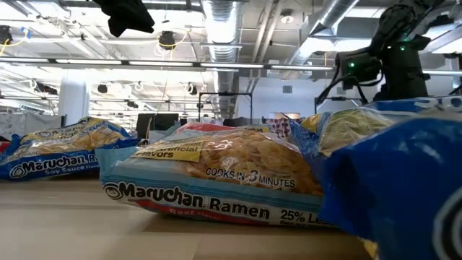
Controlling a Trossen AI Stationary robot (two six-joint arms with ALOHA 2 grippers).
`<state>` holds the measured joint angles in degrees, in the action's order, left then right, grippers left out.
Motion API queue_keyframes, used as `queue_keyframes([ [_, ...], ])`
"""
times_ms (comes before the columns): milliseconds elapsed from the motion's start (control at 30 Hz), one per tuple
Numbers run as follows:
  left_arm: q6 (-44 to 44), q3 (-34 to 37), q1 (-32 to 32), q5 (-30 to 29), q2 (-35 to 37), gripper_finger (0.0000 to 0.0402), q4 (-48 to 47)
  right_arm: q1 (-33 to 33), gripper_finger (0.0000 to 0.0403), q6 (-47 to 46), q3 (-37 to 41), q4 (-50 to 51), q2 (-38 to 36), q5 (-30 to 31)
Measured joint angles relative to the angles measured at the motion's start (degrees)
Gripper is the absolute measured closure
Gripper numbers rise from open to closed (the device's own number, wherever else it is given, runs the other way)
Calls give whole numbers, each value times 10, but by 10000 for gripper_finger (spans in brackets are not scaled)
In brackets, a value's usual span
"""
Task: Sort Maruchan noodles
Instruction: Put the red noodle pack into the transparent bin
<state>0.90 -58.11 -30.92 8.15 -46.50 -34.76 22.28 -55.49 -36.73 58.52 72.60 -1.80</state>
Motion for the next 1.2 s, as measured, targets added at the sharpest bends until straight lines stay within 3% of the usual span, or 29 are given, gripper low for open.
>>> queue_keyframes([
  [167,0,0,0,-1,0,299,0,-1,177,-5,17,-23,-1,0],
  [300,-1,0,0,-11,0,299,0,0,205,-5,18,-51,-1,-1],
  [700,-13,0,0,-15,0,299,0,0,387,-15,19,-58,0,1],
  [900,-14,0,0,-15,0,300,0,0,398,-15,14,-52,2,-6],
  [1200,-33,0,0,-35,0,300,0,-49,400,-42,-63,19,3,-15],
])
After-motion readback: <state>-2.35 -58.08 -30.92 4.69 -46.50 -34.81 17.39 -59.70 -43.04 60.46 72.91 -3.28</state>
